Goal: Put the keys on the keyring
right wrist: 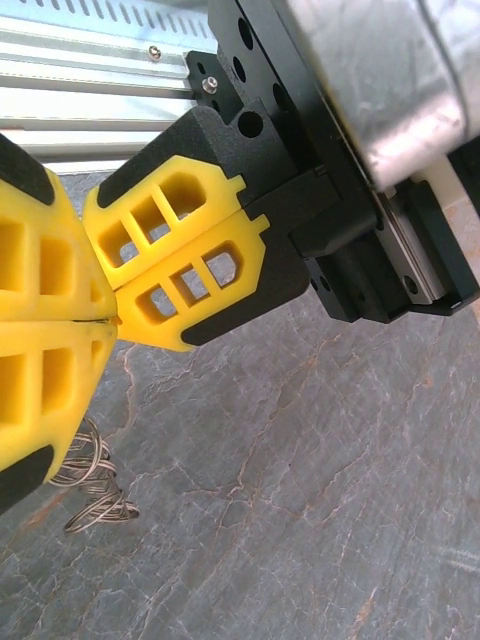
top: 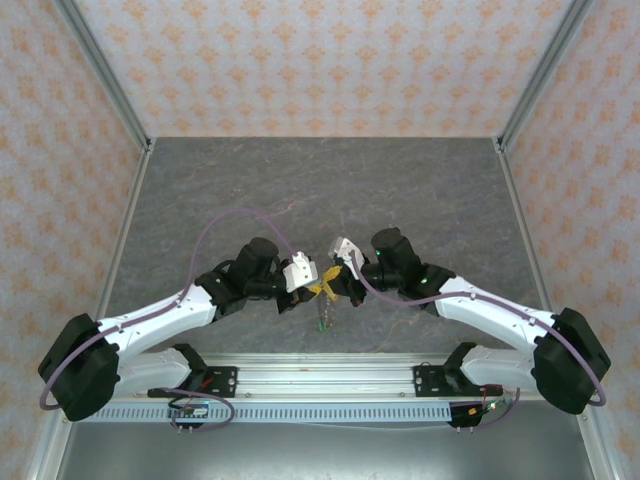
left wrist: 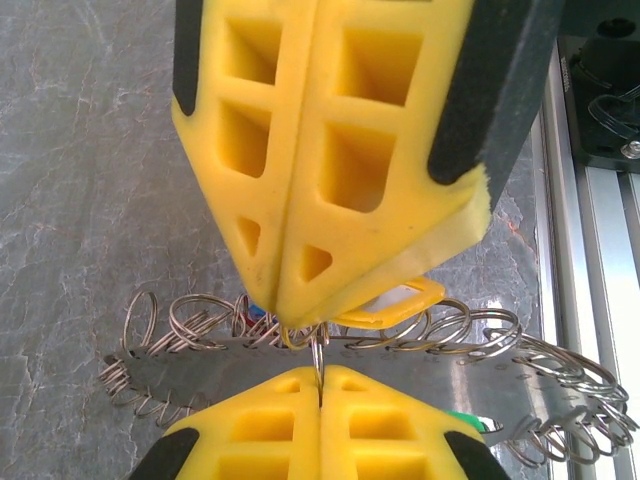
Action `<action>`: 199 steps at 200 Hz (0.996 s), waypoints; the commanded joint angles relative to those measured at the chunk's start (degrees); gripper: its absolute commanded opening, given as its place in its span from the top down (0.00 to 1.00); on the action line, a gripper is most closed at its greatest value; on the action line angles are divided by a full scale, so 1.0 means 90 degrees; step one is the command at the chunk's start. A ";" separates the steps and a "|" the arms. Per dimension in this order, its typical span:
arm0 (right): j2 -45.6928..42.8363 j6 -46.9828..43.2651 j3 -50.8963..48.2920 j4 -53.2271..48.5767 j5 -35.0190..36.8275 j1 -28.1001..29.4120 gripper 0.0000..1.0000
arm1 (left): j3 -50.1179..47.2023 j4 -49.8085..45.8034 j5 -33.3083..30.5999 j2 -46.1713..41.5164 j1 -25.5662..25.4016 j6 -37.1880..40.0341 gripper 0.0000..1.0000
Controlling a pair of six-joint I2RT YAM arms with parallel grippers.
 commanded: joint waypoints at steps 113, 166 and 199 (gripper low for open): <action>-0.0375 -0.0448 0.0192 -0.0967 0.0153 0.0032 1.00 | 0.0174 0.0258 0.0161 -0.0082 0.0001 -0.0015 1.00; -0.0194 -0.0128 0.0132 -0.0228 -0.0133 0.0028 1.00 | 0.0202 0.0230 0.0157 -0.0057 0.0002 -0.0012 1.00; -0.0025 -0.0129 0.0182 -0.0215 -0.0195 0.0024 1.00 | 0.0221 0.0225 0.0156 -0.0063 0.0000 -0.0014 1.00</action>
